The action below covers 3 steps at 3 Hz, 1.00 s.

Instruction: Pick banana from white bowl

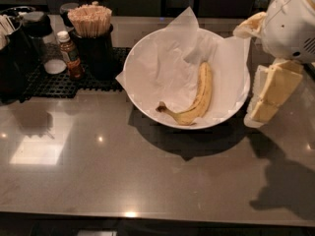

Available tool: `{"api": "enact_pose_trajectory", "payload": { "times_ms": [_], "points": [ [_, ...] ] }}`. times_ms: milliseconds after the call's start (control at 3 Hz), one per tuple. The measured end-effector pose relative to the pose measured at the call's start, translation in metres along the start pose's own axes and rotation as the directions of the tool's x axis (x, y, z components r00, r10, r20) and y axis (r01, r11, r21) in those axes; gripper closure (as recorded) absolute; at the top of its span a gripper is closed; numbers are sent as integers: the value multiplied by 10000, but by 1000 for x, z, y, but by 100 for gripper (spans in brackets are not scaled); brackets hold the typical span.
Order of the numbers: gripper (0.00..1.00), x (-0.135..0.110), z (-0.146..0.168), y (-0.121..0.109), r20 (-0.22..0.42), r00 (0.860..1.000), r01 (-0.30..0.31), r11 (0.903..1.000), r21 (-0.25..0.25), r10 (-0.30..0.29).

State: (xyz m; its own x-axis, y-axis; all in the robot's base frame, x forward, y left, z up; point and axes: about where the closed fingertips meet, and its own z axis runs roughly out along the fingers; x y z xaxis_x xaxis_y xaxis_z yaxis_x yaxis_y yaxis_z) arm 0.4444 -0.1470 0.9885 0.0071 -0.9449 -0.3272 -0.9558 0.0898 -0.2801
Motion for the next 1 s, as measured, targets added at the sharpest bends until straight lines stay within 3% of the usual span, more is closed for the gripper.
{"api": "enact_pose_trajectory", "payload": {
  "times_ms": [333, 1000],
  "points": [
    [0, -26, 14, 0, 384, 9965, 762, 9964, -366, -748],
    [0, -46, 45, -13, 781, 9898, 1256, 9887, -818, -1193]
  ]
}}
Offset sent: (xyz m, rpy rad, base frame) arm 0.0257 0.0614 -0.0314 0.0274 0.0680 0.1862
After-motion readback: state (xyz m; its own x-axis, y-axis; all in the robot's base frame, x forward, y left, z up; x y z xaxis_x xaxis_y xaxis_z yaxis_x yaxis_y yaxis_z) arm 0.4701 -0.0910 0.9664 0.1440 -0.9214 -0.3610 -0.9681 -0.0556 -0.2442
